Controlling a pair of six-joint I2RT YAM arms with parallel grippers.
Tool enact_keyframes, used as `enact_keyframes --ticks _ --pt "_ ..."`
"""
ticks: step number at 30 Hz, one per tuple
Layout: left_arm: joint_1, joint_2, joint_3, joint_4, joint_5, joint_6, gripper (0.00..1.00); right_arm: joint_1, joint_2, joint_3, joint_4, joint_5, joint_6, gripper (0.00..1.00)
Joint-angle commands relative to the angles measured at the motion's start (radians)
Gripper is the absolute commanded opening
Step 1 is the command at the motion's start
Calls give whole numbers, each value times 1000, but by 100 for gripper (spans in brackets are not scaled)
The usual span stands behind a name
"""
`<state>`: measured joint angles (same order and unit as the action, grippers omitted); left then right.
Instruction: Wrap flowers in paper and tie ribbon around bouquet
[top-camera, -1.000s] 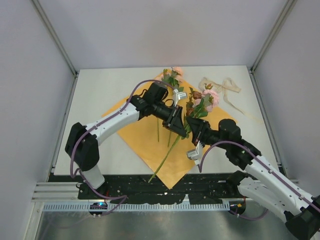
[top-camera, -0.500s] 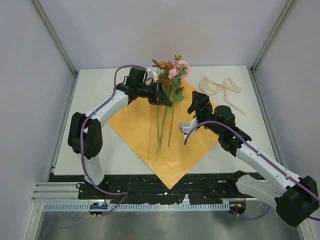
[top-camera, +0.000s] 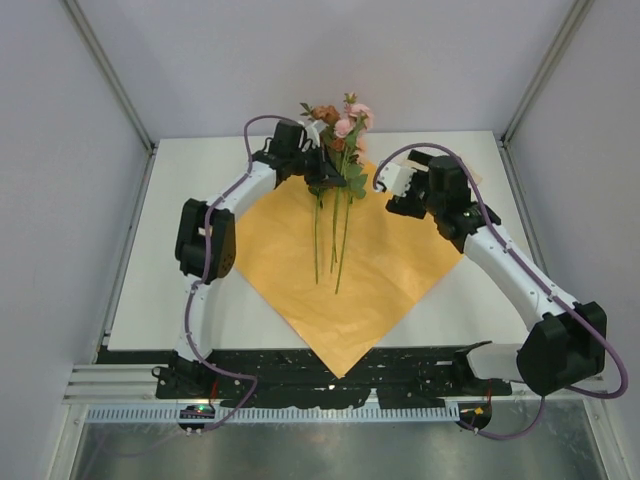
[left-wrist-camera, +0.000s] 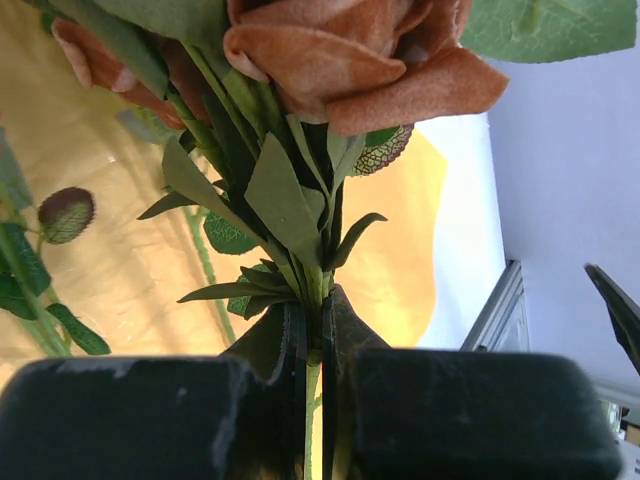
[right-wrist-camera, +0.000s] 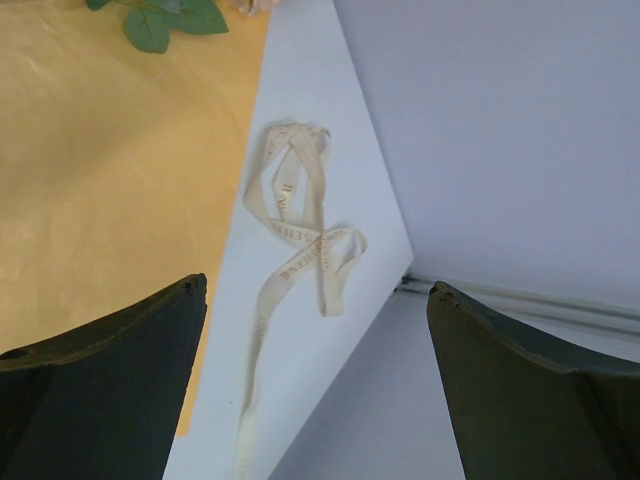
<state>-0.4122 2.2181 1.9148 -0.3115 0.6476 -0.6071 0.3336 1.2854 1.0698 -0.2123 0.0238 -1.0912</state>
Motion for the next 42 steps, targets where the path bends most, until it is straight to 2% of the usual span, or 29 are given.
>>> enact_keyframes --ticks 1,5,10,16,22,24,28,30,31,33,37,42 --pt "0 35 20 32 -54 -20 0 -25 35 74 -127 -51 198 95" --pt "1 89 42 -1 -65 -20 1 -37 83 116 -183 -85 246 95" --pt "3 109 44 -54 -95 -34 32 -47 170 196 -297 -143 332 95" --pt "4 -1 -8 -162 -143 -14 50 -74 258 292 -384 -223 435 95" --pt "4 -199 -146 -224 -118 6 56 -114 359 401 -484 -344 572 96" --pt "7 -279 -235 -225 -132 38 56 -129 399 429 -518 -408 638 99" --pt "50 -396 -453 -169 -157 81 39 -151 477 423 -539 -551 759 89" --pt "65 -402 -503 -173 -155 111 27 -150 517 409 -524 -611 815 81" --pt "69 -397 -522 -167 -149 122 22 -150 544 403 -515 -630 832 73" --pt "70 -380 -549 -138 -123 133 14 -150 578 383 -455 -686 881 65" --pt "67 -315 -553 -103 -94 116 11 -150 633 340 -348 -714 978 57" --pt "58 -223 -536 -81 -80 96 5 -143 718 326 -300 -719 1050 45"
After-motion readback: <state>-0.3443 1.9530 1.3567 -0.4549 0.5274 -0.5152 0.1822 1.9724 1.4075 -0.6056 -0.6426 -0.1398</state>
